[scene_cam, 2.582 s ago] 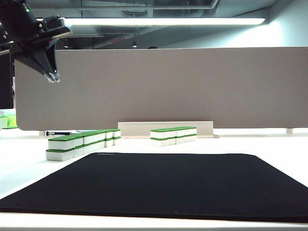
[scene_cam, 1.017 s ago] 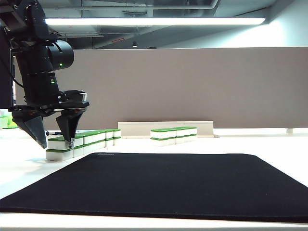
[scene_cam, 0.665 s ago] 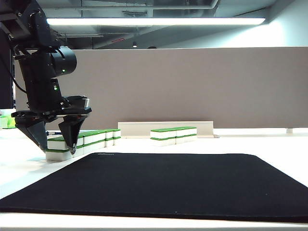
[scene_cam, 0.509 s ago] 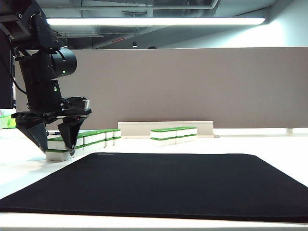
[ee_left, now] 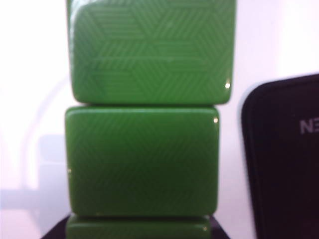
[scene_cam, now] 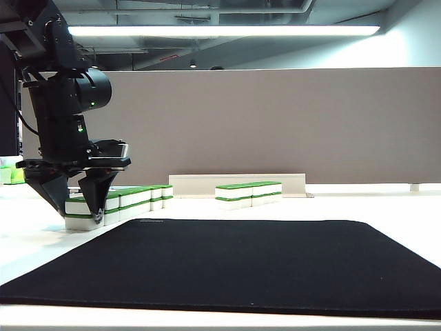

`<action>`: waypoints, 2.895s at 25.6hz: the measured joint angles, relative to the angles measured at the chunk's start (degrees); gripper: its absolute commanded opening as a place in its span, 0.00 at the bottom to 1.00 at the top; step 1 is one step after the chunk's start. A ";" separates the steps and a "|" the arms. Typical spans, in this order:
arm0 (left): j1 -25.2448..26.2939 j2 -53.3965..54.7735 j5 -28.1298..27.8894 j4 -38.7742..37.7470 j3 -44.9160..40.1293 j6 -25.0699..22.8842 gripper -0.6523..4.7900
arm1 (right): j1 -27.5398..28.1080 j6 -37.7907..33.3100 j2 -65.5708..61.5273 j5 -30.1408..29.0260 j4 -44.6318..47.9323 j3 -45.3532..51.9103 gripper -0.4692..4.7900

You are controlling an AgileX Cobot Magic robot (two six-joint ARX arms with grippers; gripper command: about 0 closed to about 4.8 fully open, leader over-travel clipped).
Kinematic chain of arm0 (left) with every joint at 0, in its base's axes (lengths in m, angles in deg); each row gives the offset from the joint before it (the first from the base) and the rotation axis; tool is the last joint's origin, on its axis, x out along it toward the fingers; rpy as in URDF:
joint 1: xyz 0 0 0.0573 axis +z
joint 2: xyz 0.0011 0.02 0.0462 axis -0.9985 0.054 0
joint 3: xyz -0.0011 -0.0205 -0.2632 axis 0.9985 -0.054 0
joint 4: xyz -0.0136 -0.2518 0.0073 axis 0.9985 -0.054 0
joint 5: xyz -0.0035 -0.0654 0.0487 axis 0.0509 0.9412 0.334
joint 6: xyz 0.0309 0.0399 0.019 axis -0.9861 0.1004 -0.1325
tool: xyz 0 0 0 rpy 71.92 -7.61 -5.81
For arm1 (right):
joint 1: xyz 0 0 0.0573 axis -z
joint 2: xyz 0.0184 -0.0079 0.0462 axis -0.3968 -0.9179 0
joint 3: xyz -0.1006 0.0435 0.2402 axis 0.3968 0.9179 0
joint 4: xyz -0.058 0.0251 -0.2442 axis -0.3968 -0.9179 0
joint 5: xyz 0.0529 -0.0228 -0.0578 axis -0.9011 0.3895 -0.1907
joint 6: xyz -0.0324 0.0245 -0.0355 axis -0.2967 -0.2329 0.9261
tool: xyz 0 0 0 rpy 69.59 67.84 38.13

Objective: Take a mahjong tile from the mahjong wall and then place it on the table close to you.

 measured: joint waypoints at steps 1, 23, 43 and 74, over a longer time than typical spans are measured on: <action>0.00 0.04 -0.07 0.02 0.02 -0.28 0.62 | 0.00 0.00 0.00 0.00 0.00 0.00 0.09; -0.07 1.75 -0.22 -5.14 3.98 -0.79 0.39 | 0.00 0.00 0.00 0.00 0.00 0.00 0.09; -7.08 1.64 13.31 -18.73 13.86 -0.79 0.39 | 0.02 0.00 0.00 0.04 0.00 0.00 0.09; -39.58 8.59 9.88 -3.96 13.68 -20.04 0.39 | 0.07 0.00 0.00 0.02 1.20 0.00 0.09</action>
